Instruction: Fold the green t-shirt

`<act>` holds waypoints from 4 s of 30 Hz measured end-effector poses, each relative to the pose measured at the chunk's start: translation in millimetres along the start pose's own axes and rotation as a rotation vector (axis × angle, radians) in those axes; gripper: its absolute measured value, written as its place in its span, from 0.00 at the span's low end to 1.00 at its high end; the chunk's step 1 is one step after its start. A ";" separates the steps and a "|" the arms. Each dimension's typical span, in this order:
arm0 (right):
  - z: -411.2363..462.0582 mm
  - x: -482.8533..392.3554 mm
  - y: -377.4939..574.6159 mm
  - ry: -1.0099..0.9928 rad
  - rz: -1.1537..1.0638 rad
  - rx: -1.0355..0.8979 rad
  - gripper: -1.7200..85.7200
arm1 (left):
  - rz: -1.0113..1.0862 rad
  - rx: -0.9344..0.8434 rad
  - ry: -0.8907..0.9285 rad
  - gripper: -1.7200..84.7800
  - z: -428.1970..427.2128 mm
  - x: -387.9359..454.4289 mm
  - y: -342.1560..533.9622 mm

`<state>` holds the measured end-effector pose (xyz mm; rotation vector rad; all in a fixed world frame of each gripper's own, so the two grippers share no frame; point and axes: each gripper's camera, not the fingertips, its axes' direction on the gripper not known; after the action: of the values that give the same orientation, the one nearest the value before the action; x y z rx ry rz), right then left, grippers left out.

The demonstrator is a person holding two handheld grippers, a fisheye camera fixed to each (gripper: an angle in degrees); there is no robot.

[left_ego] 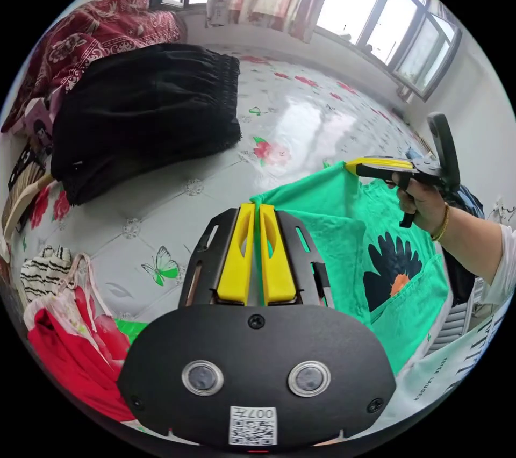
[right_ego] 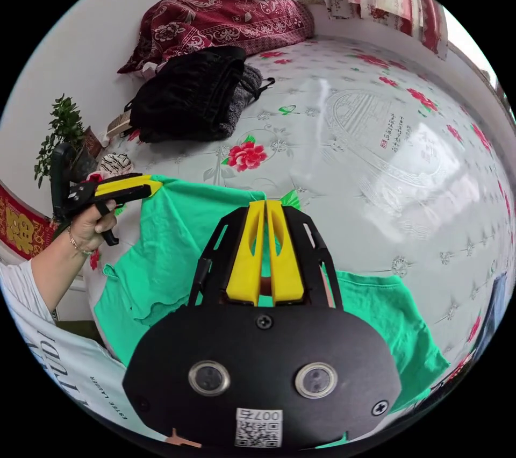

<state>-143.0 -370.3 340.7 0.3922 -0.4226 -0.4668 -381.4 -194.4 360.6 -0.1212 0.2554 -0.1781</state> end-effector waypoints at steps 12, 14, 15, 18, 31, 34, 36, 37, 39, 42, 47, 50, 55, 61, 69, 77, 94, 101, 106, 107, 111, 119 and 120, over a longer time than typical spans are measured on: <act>-123.0 61.9 106.1 -0.157 0.223 0.203 0.07 | -0.102 0.006 -0.060 0.12 -36.9 -7.4 28.0; -160.3 90.6 157.5 -0.121 0.312 0.255 0.08 | -0.088 -0.010 -0.057 0.11 -47.3 3.6 48.1; -187.5 114.7 196.8 -0.056 0.404 0.288 0.08 | -0.079 -0.037 -0.049 0.11 -51.9 13.0 62.4; -252.3 178.1 298.2 0.199 0.701 0.360 0.08 | -0.103 -0.078 -0.017 0.09 -62.6 36.2 96.1; -274.3 324.0 388.7 -0.048 0.954 0.332 0.04 | -0.031 -0.238 0.032 0.04 -71.9 118.2 97.0; -327.2 279.7 410.2 0.143 0.934 0.594 0.02 | 0.010 -0.250 -0.015 0.03 -78.5 132.3 93.9; -350.8 251.7 443.6 0.201 0.982 0.710 0.02 | 0.042 -0.272 -0.041 0.03 -76.3 141.7 97.4; -351.0 249.0 455.5 0.195 1.023 0.732 0.02 | 0.046 -0.282 -0.045 0.02 -74.2 143.4 98.5; -327.9 262.4 497.8 0.024 1.214 0.739 0.02 | 0.049 -0.333 -0.024 0.02 -61.2 148.4 100.7; -300.1 279.3 527.3 -0.187 1.382 0.773 0.02 | 0.049 -0.348 0.010 0.02 -50.8 154.8 94.4; -334.2 241.1 436.3 -0.141 1.023 0.770 0.02 | 0.082 -0.318 0.037 0.03 -53.5 162.2 81.8; -333.3 159.7 326.1 -0.064 0.477 0.512 0.02 | 0.080 -0.317 0.028 0.03 -54.4 156.4 83.1; -225.8 22.8 252.9 -0.007 -0.030 0.034 0.02 | -0.006 -0.337 0.030 0.04 -50.4 135.2 94.5; -156.2 -29.6 233.1 -0.073 -0.058 -0.102 0.04 | -0.013 -0.342 0.009 0.05 -53.5 125.7 105.0; -140.6 -32.5 199.9 -0.086 0.016 -0.095 0.05 | 0.022 -0.289 -0.066 0.08 -50.2 117.0 108.5; -105.1 -73.3 180.1 -0.262 -0.204 -0.302 0.03 | 0.075 -0.198 -0.089 0.07 -16.7 118.7 69.1; -183.3 9.5 207.2 -0.260 0.241 0.099 0.05 | 0.000 -0.152 -0.036 0.08 -71.4 103.7 87.3; -257.1 52.0 385.2 -0.050 0.664 0.004 0.09 | -0.150 -0.345 -0.157 0.11 -119.3 71.6 177.5; -253.2 54.1 428.3 -0.048 0.758 -0.042 0.10 | -0.115 -0.398 -0.087 0.13 -103.7 83.4 192.3; -243.8 54.6 426.7 -0.050 0.741 -0.084 0.10 | -0.085 -0.430 -0.095 0.12 -90.3 89.7 193.3; -231.8 53.6 406.6 0.046 0.647 -0.206 0.07 | 0.064 -0.456 -0.176 0.06 -79.4 116.4 177.1; -302.8 84.9 436.3 -0.181 0.638 -0.100 0.02 | 0.068 -0.434 0.143 0.02 -146.8 75.5 158.1; -317.5 93.8 448.7 -0.256 0.668 -0.073 0.02 | 0.050 -0.443 0.228 0.02 -160.4 65.2 154.1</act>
<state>238.2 34.9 304.0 0.1029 -0.7467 0.1220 -336.7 -71.8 169.1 -0.5356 0.5230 -0.0831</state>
